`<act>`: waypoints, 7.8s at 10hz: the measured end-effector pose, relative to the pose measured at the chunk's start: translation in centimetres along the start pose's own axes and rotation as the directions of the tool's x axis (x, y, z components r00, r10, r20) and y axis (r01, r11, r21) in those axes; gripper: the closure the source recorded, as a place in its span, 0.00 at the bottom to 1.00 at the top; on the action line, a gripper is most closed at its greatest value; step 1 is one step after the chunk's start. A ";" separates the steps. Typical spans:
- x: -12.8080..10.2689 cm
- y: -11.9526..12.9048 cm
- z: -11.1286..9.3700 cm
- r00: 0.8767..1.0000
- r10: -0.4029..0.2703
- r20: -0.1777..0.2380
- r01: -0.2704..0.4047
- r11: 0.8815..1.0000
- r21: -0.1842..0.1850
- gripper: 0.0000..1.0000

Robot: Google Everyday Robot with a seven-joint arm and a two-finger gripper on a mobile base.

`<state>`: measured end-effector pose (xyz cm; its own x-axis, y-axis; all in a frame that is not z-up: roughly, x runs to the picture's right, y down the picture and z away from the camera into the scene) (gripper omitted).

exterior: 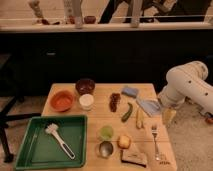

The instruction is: Place grapes in purple bowl

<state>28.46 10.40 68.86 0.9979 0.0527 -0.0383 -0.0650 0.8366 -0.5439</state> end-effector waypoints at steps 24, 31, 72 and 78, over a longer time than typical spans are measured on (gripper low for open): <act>-18.6 -3.7 11.1 0.530 0.822 0.209 -0.842 0.540 0.013 0.20; -21.0 -6.5 14.3 0.543 0.821 0.174 -0.834 0.552 -0.006 0.20; -24.3 -16.9 12.5 0.543 0.691 0.478 -0.654 0.704 -0.276 1.00; -24.4 -17.6 12.0 0.534 0.660 0.529 -0.603 0.736 -0.309 1.00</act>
<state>5.30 0.95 89.37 0.4917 0.8684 0.0644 -0.6506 0.4155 -0.6357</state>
